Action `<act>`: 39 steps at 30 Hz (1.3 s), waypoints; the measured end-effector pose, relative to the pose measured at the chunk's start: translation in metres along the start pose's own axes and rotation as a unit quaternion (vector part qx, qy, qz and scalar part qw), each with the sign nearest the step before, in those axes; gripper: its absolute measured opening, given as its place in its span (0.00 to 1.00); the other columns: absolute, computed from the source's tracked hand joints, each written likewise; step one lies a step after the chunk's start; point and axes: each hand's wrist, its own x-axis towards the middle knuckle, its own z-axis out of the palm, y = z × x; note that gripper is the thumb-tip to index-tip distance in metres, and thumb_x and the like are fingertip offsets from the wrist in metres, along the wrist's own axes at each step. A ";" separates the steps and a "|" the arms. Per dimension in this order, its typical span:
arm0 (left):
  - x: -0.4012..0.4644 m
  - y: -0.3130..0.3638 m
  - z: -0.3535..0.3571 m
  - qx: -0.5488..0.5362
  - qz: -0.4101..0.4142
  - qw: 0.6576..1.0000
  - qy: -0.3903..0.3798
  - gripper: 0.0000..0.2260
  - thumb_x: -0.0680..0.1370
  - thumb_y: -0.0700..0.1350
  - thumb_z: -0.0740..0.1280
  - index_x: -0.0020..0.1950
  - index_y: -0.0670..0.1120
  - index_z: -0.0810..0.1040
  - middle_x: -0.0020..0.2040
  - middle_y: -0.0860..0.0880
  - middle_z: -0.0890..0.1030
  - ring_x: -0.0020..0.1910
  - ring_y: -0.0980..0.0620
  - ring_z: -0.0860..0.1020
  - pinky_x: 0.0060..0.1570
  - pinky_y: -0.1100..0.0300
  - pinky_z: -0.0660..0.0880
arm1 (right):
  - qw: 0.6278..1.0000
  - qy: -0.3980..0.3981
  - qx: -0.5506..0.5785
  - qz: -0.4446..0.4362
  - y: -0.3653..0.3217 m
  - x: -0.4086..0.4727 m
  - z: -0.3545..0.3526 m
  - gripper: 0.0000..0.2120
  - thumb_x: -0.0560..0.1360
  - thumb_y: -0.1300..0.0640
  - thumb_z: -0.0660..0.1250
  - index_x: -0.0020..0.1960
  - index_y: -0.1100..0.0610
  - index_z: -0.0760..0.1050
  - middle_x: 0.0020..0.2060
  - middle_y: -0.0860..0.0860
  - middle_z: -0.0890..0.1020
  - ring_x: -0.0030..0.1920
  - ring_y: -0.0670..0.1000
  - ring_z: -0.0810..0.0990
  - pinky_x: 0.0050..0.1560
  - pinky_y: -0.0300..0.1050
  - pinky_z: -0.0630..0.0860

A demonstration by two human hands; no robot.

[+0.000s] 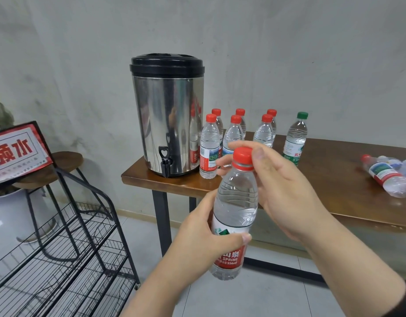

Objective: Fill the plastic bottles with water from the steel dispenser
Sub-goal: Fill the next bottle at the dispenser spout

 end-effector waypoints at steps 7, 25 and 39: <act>0.002 -0.001 0.001 0.007 0.003 1.000 -0.010 0.31 0.70 0.47 0.81 0.68 0.66 0.72 0.60 0.64 0.82 0.61 0.61 0.80 0.64 0.52 0.78 | 1.000 0.001 0.012 0.024 0.005 0.008 -0.002 0.15 0.81 0.44 0.63 0.61 0.53 0.73 0.51 0.54 0.86 0.54 0.56 0.84 0.58 0.59 0.79; 0.020 -0.001 0.023 0.051 -0.021 0.998 -0.010 0.32 0.70 0.48 0.80 0.68 0.67 0.71 0.58 0.68 0.82 0.59 0.64 0.80 0.59 0.63 0.78 | 0.990 -0.002 -0.125 0.062 0.015 0.010 -0.041 0.13 0.81 0.41 0.61 0.56 0.47 0.78 0.52 0.47 0.86 0.56 0.51 0.84 0.62 0.64 0.76; 0.063 -0.009 0.057 0.089 -0.012 0.996 0.013 0.33 0.70 0.54 0.80 0.67 0.73 0.66 0.57 0.70 0.80 0.57 0.67 0.78 0.56 0.66 0.75 | 0.979 0.038 -0.176 0.090 0.038 0.027 -0.086 0.10 0.81 0.43 0.64 0.55 0.47 0.80 0.51 0.43 0.86 0.56 0.48 0.83 0.62 0.60 0.76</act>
